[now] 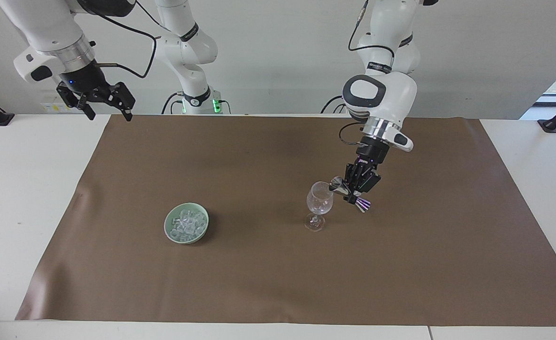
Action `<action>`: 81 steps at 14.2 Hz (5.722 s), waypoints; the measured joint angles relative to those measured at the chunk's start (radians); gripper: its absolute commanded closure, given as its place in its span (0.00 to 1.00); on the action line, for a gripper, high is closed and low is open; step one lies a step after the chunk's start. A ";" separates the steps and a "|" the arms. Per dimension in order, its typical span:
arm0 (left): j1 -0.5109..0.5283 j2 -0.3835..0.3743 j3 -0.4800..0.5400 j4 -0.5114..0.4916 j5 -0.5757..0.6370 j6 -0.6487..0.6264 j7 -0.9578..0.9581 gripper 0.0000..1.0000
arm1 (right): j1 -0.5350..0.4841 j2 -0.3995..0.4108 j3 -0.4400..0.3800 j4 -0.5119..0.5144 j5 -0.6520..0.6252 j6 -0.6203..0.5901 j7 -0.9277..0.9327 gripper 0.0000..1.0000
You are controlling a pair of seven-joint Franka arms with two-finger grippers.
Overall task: Pour wine and add ice with both arms
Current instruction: 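Position the silver cup above the clear glass rim with the left gripper, then tilt the silver cup over the clear glass with the left gripper, then hold the silver cup tilted over the glass with the left gripper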
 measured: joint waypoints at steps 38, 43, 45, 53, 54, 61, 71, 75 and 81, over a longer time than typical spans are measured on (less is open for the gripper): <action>-0.054 0.044 -0.012 0.027 0.000 0.172 0.314 1.00 | 0.000 0.000 0.000 0.000 0.000 0.000 0.000 0.00; -0.054 0.044 -0.012 0.027 0.000 0.180 0.335 1.00 | 0.000 0.000 0.000 0.000 0.000 0.000 0.000 0.00; -0.054 0.044 -0.012 0.027 0.000 0.183 0.339 1.00 | 0.000 0.000 0.000 0.000 0.000 0.000 0.000 0.00; -0.054 0.057 -0.014 0.048 0.000 0.195 0.387 1.00 | 0.000 0.000 0.000 0.000 0.000 0.000 0.000 0.00; -0.054 0.059 -0.015 0.051 0.000 0.196 0.396 1.00 | 0.000 0.000 0.000 0.000 0.000 0.000 0.000 0.00; -0.054 0.060 -0.016 0.052 0.000 0.199 0.441 1.00 | 0.000 0.000 0.000 0.000 0.000 0.000 0.000 0.00; -0.055 0.061 -0.016 0.052 0.000 0.208 0.458 1.00 | 0.000 0.000 0.000 0.000 0.000 0.000 0.000 0.00; -0.055 0.062 -0.016 0.052 0.000 0.209 0.459 1.00 | 0.000 0.000 0.000 0.000 0.000 0.000 0.000 0.00; -0.055 0.062 -0.016 0.053 0.000 0.209 0.479 1.00 | 0.000 0.000 0.000 0.000 0.000 0.000 0.000 0.00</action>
